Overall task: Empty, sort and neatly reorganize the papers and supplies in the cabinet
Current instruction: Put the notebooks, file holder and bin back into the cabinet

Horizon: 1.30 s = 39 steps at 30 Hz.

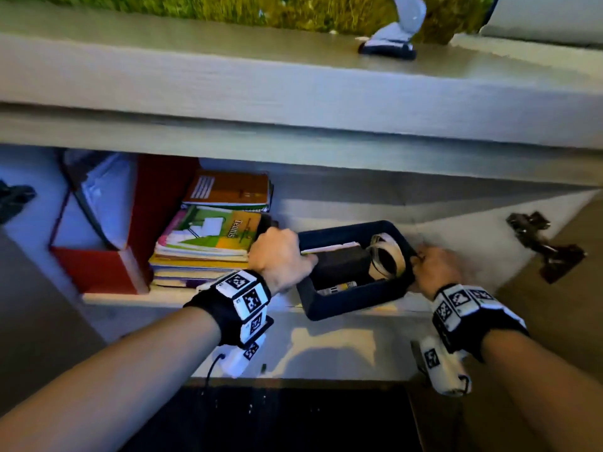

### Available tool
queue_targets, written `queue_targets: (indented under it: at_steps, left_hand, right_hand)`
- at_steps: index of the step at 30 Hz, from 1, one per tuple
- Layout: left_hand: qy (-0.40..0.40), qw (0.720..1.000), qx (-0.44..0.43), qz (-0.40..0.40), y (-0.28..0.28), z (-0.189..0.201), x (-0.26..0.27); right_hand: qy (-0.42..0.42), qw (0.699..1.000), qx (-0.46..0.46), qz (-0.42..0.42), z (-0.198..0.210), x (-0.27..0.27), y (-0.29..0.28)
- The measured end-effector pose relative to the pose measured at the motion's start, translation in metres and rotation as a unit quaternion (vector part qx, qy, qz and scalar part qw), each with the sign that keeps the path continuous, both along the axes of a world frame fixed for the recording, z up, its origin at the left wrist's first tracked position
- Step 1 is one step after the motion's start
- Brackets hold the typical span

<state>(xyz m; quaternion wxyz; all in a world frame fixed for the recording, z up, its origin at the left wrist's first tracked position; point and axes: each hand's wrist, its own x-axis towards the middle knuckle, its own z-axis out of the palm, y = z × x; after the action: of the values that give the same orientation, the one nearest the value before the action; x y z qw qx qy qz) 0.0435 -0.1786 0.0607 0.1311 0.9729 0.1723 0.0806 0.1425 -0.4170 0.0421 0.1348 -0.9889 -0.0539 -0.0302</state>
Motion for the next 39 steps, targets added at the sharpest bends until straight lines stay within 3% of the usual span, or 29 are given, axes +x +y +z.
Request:
queue_targets:
  at_steps: [7,13,16,19,23,28,31,33,35,39]
  left_hand:
    - [-0.072,0.997,-0.015,0.036,0.008,-0.045,0.012]
    - [-0.115,0.993,-0.014,0.014,0.016,-0.049,0.006]
    - [-0.18,0.983,-0.004,-0.027,0.019,-0.044,0.008]
    - [-0.152,0.985,0.0,-0.087,0.02,-0.04,0.016]
    - [-0.125,0.988,-0.024,-0.089,0.024,-0.044,0.022]
    - [-0.109,0.987,-0.029,-0.116,0.028,-0.045,0.023]
    - [-0.082,0.988,-0.028,-0.128,0.027,-0.039,0.028]
    - [-0.051,0.989,-0.056,-0.125,0.025,-0.037,0.033]
    - [-0.045,0.992,-0.057,-0.104,0.025,-0.038,0.038]
    - [-0.05,0.995,0.09,0.017,0.038,-0.036,0.041]
  right_hand:
    - [-0.067,0.996,0.047,-0.031,-0.034,0.032,0.03]
    - [-0.034,0.972,0.221,-0.07,-0.02,0.022,0.053]
    - [-0.001,0.98,0.199,-0.027,-0.021,0.001,0.076]
    - [-0.012,0.988,0.154,0.027,-0.022,-0.022,0.098]
    - [-0.062,0.994,0.064,0.068,-0.029,-0.05,0.109]
    - [-0.035,0.985,0.149,0.078,-0.038,-0.036,0.104]
    - [-0.085,0.984,0.142,0.058,-0.035,-0.021,0.11]
    - [-0.126,0.986,0.094,0.063,-0.034,-0.007,0.117]
    - [-0.111,0.988,0.074,0.081,-0.036,0.01,0.125]
    - [-0.061,0.984,0.044,0.164,-0.044,0.042,0.139]
